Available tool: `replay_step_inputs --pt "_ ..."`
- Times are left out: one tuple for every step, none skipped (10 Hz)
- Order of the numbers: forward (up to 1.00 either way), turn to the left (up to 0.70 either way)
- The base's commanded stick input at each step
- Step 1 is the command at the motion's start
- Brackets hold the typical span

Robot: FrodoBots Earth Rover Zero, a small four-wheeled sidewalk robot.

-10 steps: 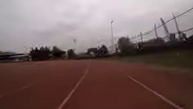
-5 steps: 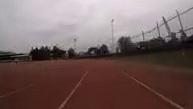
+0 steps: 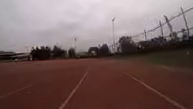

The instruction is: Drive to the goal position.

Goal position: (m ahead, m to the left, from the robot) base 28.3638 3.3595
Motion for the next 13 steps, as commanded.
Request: replay_step_inputs --pt "0.7 0.0" --pt "0.7 0.0" --pt "0.7 0.0" --pt "0.7 0.0" --pt "0.7 0.0" --pt "0.7 0.0" --pt "0.7 0.0" --pt "0.7 0.0" --pt "0.7 0.0" --pt "0.7 0.0" --pt "0.7 0.0" --pt "0.7 0.0" --pt "0.7 0.0"
